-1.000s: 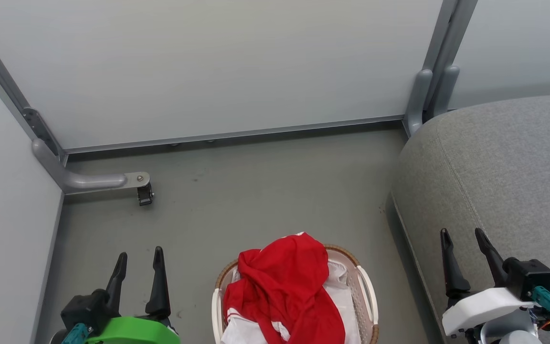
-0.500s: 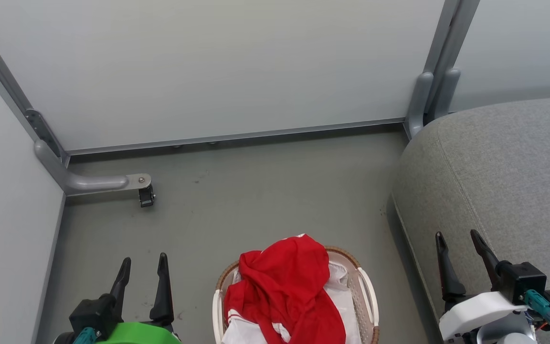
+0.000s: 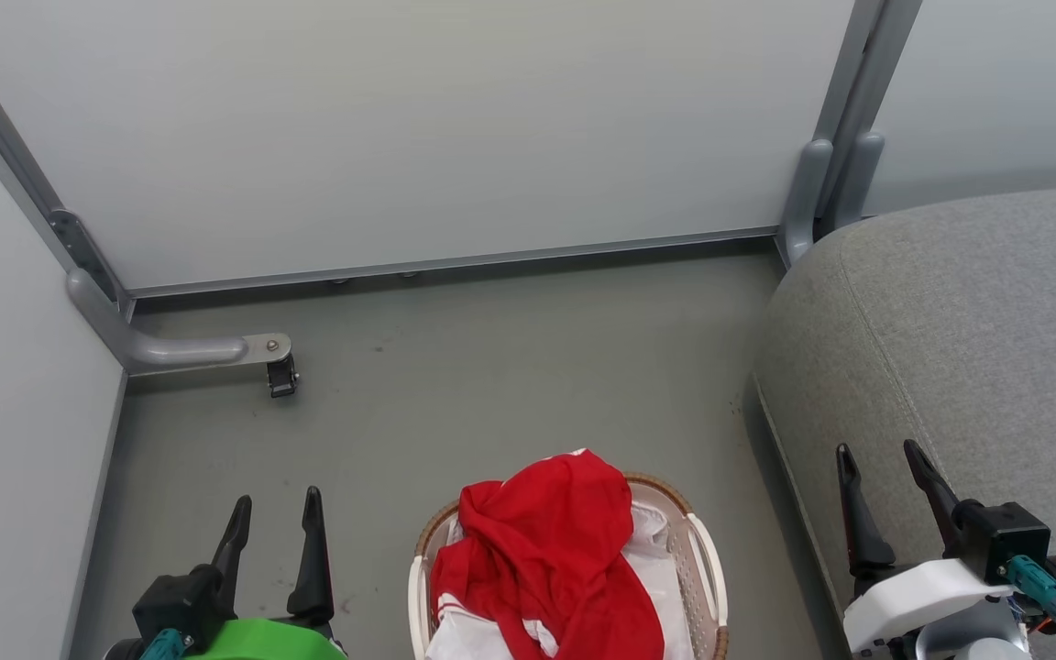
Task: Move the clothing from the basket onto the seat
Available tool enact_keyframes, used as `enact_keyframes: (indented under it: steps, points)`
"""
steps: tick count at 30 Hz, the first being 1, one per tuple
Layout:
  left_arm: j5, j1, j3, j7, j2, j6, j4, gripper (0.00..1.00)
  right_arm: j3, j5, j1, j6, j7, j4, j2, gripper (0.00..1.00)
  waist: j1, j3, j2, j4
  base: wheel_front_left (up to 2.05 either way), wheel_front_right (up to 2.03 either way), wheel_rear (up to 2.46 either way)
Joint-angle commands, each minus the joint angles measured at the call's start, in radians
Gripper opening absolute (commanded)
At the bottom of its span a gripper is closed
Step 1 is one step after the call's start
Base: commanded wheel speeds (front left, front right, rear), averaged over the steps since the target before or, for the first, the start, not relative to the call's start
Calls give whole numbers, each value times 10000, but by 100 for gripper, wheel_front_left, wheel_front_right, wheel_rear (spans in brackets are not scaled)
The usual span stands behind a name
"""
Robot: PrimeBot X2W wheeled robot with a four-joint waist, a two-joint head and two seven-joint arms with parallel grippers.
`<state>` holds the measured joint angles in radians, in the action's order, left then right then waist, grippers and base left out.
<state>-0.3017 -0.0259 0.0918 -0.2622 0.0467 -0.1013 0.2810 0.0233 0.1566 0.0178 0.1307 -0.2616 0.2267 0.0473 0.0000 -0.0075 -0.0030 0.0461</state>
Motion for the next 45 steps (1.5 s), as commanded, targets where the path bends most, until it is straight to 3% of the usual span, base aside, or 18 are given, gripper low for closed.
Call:
enact_keyframes:
  steps: [1,10,14,20,24,36,45]
  points:
    - [-29,-43,-7,-40,66,-25,-10,100,0,49,-98,0,-52,-39,57,100,0,5,30,-3,0,0,0]
    - [287,253,381,-42,65,-130,31,100,90,10,9,0,-53,-194,57,100,0,279,30,-41,0,0,0]
    - [729,888,861,-42,62,-201,141,100,313,-93,357,0,-53,-419,59,100,0,934,30,-72,0,0,0]
    - [1456,2654,2399,-37,60,-293,1070,100,893,-233,1276,-1,-51,-801,57,100,0,2547,30,-218,0,0,0]
    - [1562,4042,3970,-28,57,-309,2038,100,1274,-423,1989,-1,-51,-1192,52,100,0,3750,30,-365,0,0,0]
    - [616,7256,7482,-27,70,-306,5328,100,1319,-790,3598,-4,-51,-3281,46,100,0,6866,30,-1017,0,0,0]
    - [19,8644,9114,368,67,-305,6806,100,989,-437,4272,-4,-51,-4130,45,100,0,8373,30,-1564,0,0,0]
